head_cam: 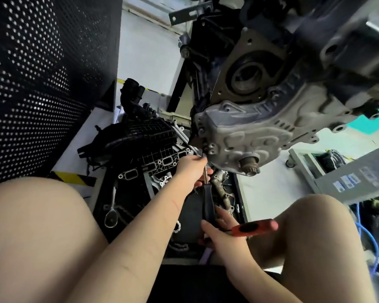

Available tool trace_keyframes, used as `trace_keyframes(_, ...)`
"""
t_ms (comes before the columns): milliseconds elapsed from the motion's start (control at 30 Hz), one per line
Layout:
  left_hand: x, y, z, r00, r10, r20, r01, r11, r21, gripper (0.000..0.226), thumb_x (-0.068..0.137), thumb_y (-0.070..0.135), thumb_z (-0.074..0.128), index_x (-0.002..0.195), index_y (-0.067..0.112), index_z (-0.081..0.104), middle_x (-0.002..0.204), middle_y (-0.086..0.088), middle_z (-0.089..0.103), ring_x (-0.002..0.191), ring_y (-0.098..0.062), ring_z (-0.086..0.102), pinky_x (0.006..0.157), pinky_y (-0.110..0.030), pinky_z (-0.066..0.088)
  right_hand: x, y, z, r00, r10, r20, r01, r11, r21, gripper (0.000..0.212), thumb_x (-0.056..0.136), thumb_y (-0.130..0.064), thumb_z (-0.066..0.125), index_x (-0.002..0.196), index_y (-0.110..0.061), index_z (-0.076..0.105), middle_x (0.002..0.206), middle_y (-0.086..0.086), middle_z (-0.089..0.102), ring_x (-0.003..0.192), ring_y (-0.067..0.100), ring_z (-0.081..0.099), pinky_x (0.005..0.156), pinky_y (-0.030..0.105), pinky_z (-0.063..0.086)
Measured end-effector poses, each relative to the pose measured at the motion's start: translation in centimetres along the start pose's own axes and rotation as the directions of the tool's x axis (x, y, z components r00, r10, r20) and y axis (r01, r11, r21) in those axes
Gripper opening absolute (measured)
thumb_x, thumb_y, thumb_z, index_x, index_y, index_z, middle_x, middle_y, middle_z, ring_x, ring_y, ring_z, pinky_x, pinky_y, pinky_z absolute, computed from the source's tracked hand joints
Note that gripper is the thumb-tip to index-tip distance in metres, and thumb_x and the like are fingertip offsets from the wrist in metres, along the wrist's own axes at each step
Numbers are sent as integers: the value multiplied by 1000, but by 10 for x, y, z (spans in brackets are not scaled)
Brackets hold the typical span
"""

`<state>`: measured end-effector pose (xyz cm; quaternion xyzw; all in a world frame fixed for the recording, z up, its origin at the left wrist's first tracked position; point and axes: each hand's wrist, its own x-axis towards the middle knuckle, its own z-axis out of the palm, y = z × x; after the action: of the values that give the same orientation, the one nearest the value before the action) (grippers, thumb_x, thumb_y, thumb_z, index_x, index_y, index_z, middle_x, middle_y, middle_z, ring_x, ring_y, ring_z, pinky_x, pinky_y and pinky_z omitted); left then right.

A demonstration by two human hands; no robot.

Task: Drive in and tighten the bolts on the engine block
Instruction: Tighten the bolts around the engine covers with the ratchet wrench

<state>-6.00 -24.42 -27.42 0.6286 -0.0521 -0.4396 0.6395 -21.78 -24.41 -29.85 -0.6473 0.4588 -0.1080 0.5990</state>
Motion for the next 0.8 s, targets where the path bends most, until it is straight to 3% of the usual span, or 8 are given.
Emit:
trace_keyframes(67,1,-1,0,1000,0,0,0,1000,21,22,96,20,46,75,23,48,37,11,56,43,-7,54,41,-16,35,0,0,-2,1000,9,3,-9,1000,16,35,83,-7,65,90,-40,54,89,-9,69,79,13,67,87,41,53)
trace_keyframes(167,0,-3,2,1000,-9,3,9,999,44,21,96,21,45,75,24,46,34,13,54,39,-4,52,42,-15,35,-1,2,-5,1000,20,13,-20,1000,-10,33,83,-8,65,90,-39,54,80,-12,70,81,15,67,86,41,53)
trace_keyframes(267,-3,-5,5,1000,-20,24,19,999,49,22,97,21,45,75,23,47,35,12,54,42,-6,52,44,-17,36,-4,3,-10,1000,14,2,-14,999,-32,36,83,-5,64,93,-37,54,92,-2,68,89,21,66,94,47,49)
trace_keyframes(467,-6,-2,7,997,-47,56,46,999,24,18,96,21,45,79,23,48,36,11,56,37,-4,53,52,-19,38,-5,2,-19,1000,-4,-4,4,999,-43,38,83,-5,65,112,-28,56,98,5,67,88,20,67,90,44,51)
trace_keyframes(567,-7,4,5,997,-53,62,53,999,2,16,97,21,44,82,23,46,38,9,57,34,-4,54,55,-21,37,-1,-3,-22,1000,-15,9,16,998,-59,38,84,-3,63,110,-29,53,97,3,66,71,12,70,70,41,56)
trace_keyframes(633,-7,6,3,998,-49,50,50,999,-21,16,97,20,44,82,22,46,49,7,62,35,-4,55,54,-21,37,3,-6,-22,999,-30,20,31,998,-51,37,85,-1,61,103,-32,53,91,-2,66,63,7,69,55,31,53)
trace_keyframes(700,-7,6,2,998,-49,37,50,998,-41,16,97,18,44,82,22,45,65,1,61,33,-2,54,52,-22,36,6,-7,-23,999,-33,27,34,999,-31,37,85,0,61,96,-35,54,90,-3,66,63,6,68,51,22,51)
trace_keyframes(800,-8,5,4,998,-56,26,58,997,-55,17,97,17,44,81,22,45,68,0,60,46,-9,57,51,-21,36,7,-5,-23,998,-33,44,35,999,-35,36,85,-2,61,97,-34,54,94,-1,65,67,6,67,56,18,51)
